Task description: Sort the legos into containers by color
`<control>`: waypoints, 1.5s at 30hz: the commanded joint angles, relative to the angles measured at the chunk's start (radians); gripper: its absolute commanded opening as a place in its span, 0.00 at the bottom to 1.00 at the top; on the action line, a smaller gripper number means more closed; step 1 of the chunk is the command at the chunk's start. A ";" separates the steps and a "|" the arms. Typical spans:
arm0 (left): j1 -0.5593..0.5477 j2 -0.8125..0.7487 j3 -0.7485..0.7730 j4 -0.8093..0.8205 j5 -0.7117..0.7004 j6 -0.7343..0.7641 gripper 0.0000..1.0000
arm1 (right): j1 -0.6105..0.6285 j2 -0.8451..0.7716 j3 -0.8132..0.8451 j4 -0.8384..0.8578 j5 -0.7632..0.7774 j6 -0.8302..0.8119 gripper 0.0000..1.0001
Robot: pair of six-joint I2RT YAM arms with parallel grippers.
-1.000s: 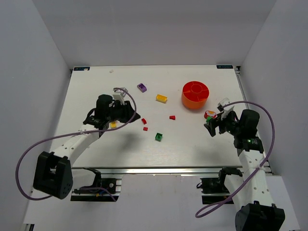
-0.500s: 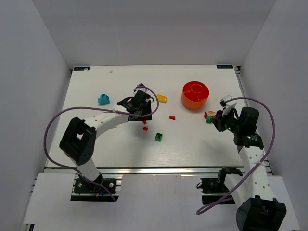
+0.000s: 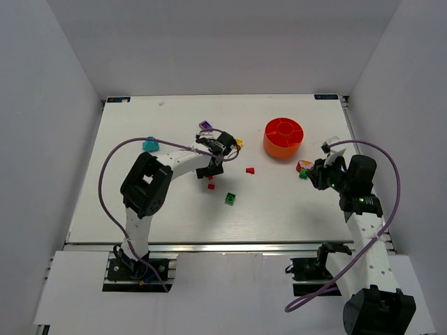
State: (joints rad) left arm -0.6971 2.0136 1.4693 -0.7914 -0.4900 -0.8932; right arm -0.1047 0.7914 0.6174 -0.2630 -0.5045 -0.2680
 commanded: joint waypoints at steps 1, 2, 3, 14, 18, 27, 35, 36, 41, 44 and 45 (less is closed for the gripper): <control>-0.004 0.011 0.029 -0.023 -0.009 -0.055 0.57 | -0.003 -0.018 0.036 0.038 0.009 0.013 0.30; -0.004 0.016 0.029 -0.020 -0.002 -0.056 0.56 | -0.001 -0.017 0.036 0.038 0.009 0.013 0.30; -0.004 0.017 0.026 -0.017 0.004 -0.056 0.55 | -0.003 -0.017 0.036 0.034 0.009 0.013 0.30; -0.004 0.031 0.034 0.008 0.041 -0.047 0.17 | -0.003 -0.024 0.035 0.038 0.012 0.015 0.29; -0.004 -0.008 0.046 0.032 0.062 0.044 0.11 | -0.004 -0.026 0.033 0.038 0.006 0.012 0.28; -0.004 -0.231 -0.038 0.634 0.649 0.587 0.00 | -0.004 -0.026 0.031 0.034 -0.022 0.003 0.26; 0.005 0.075 0.382 0.767 0.958 0.717 0.00 | -0.003 -0.024 0.030 0.036 -0.020 0.003 0.26; 0.005 0.106 0.422 0.771 0.961 0.717 0.00 | -0.003 -0.024 0.030 0.036 -0.025 0.003 0.26; 0.005 0.240 0.585 0.907 0.989 0.682 0.00 | 0.000 -0.027 0.027 0.036 -0.042 0.006 0.26; -0.004 0.266 0.586 1.003 0.973 0.666 0.03 | 0.000 -0.029 0.028 0.033 -0.055 0.007 0.26; -0.004 0.284 0.585 1.030 0.975 0.648 0.04 | 0.000 -0.031 0.030 0.031 -0.061 0.009 0.26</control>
State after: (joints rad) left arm -0.6971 2.3070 2.0224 0.1001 0.4461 -0.2283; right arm -0.1047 0.7776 0.6174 -0.2592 -0.5331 -0.2649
